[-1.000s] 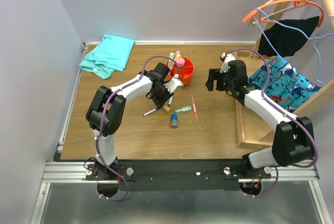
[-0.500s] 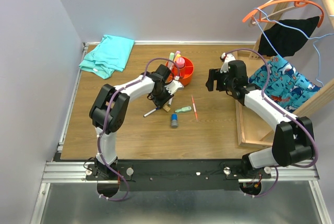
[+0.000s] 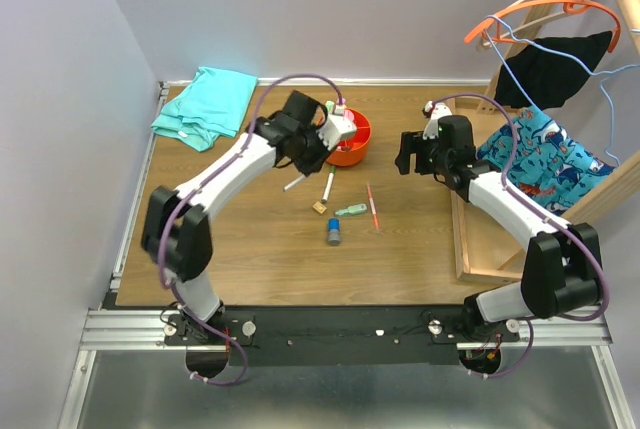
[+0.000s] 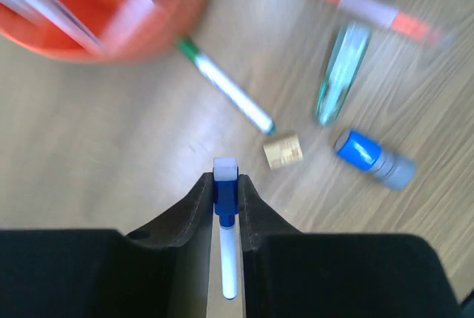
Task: Sort the stationery into containers
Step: Pick up the pen from the center of the board, then place the pen in the storage box.
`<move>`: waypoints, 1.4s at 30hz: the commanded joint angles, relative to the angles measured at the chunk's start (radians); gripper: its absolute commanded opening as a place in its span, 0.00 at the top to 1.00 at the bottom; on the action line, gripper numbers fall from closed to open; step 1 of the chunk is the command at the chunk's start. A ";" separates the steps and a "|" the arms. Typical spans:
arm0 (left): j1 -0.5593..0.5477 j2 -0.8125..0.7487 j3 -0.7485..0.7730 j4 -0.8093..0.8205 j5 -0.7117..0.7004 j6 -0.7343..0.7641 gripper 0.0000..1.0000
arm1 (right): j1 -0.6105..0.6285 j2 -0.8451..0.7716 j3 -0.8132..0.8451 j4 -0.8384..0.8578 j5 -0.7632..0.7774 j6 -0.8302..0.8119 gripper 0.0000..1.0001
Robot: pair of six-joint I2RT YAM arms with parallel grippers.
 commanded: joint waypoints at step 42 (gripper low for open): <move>0.103 0.100 -0.228 1.359 0.208 -0.374 0.83 | -0.007 0.169 0.150 -0.074 0.099 -0.080 0.12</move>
